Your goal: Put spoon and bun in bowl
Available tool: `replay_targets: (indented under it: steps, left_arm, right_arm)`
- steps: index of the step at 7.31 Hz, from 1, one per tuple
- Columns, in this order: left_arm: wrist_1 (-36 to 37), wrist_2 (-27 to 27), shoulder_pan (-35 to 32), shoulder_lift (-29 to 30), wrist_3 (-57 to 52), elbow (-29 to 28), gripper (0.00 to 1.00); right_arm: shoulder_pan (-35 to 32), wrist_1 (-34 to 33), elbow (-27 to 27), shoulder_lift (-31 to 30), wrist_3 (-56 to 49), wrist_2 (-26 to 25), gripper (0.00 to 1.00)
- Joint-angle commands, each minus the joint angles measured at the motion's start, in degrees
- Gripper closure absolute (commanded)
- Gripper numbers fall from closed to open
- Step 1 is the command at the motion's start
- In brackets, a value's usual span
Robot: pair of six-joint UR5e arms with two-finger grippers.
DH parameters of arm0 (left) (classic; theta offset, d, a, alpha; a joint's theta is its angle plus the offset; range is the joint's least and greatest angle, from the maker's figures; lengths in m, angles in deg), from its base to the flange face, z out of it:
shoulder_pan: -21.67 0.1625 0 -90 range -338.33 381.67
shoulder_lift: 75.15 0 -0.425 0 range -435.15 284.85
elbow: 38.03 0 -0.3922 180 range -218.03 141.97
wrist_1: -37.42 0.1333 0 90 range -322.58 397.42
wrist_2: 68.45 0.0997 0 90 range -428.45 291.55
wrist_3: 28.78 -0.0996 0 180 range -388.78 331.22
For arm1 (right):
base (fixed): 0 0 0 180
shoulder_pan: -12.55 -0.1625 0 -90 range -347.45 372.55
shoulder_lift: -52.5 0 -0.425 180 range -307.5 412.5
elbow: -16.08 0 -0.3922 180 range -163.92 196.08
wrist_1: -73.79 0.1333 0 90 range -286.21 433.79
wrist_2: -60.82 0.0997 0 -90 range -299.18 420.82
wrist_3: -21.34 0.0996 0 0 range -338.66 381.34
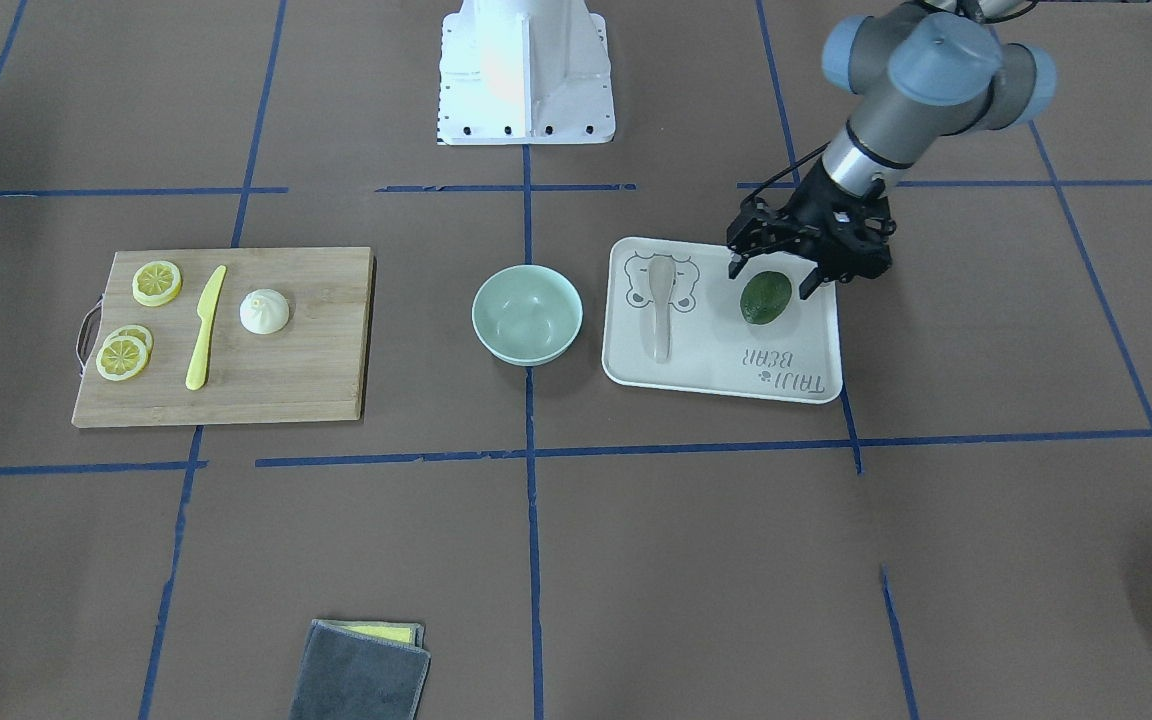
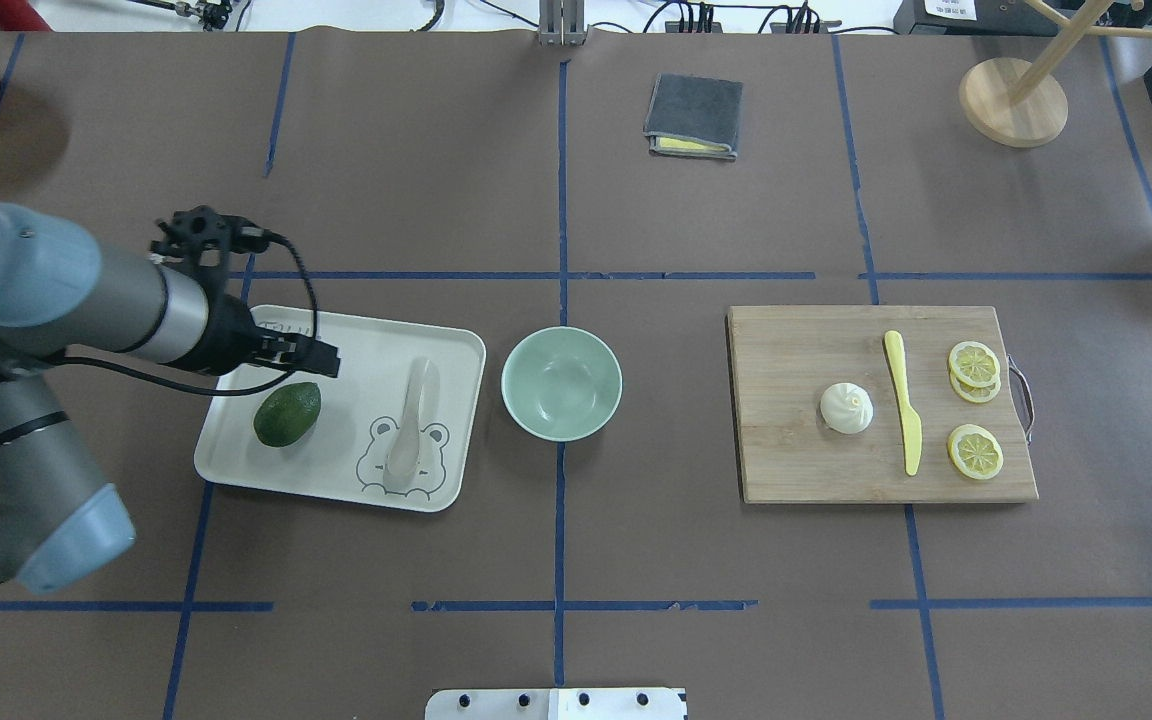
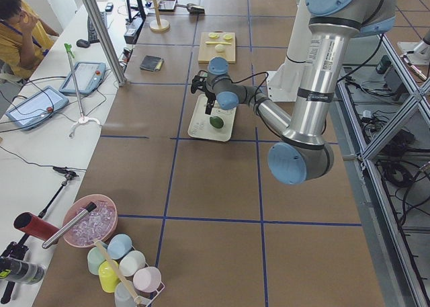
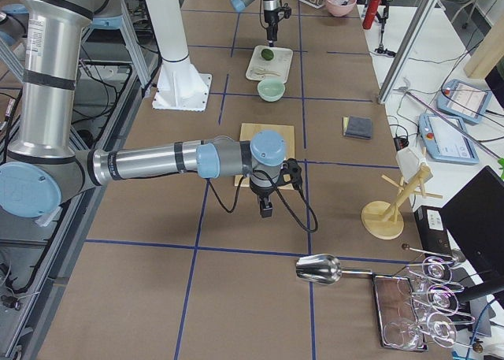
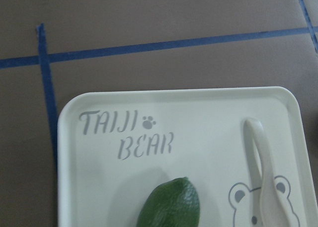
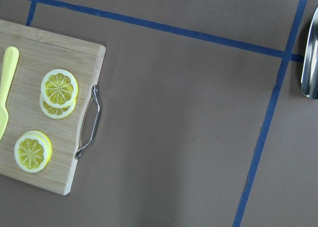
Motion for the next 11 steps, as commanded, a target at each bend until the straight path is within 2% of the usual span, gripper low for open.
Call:
replay_targets:
  steps: [1,3,5,7,8,9,10,11]
  left_arm:
    - [9.4,6.8,5.6,9.2,0.2,-4.5,0.00]
    - [8.9,6.8,6.1,11.6,-0.1,-9.9,0.10]
    - [8.4,6.7,7.5,12.3,-0.5,-11.4,0.25]
    - [7.1,6.7,7.6,13.3,-0.6,-14.0,0.28]
    - [5.9,6.6,7.6,13.4,-0.6,-14.1,0.36]
    - [5.7,6.6,7.6,13.4,-0.6,-14.3,0.52]
    - [5.8,6.5,7.6,13.4,-0.6,-14.4,0.85]
    - [5.9,6.5,7.6,13.4,-0.4,-14.3,1.00]
  right_arm:
    - [0.0,0.0,0.3,0.0,0.0,0.0,0.00]
    - [0.1,-0.1,0.5,-0.1,0.1,0.0,0.00]
    - [0.3,-0.2,0.8,-0.1,0.1,0.0,0.00]
    - [0.3,-0.2,0.9,-0.1,0.2,0.1,0.00]
    - [0.3,-0.2,0.9,-0.1,0.3,0.1,0.00]
    - [0.3,-0.2,0.9,-0.1,0.3,0.1,0.00]
    - [0.3,-0.2,0.9,-0.1,0.3,0.1,0.00]
    - [0.3,-0.2,0.9,-0.1,0.3,0.1,0.00]
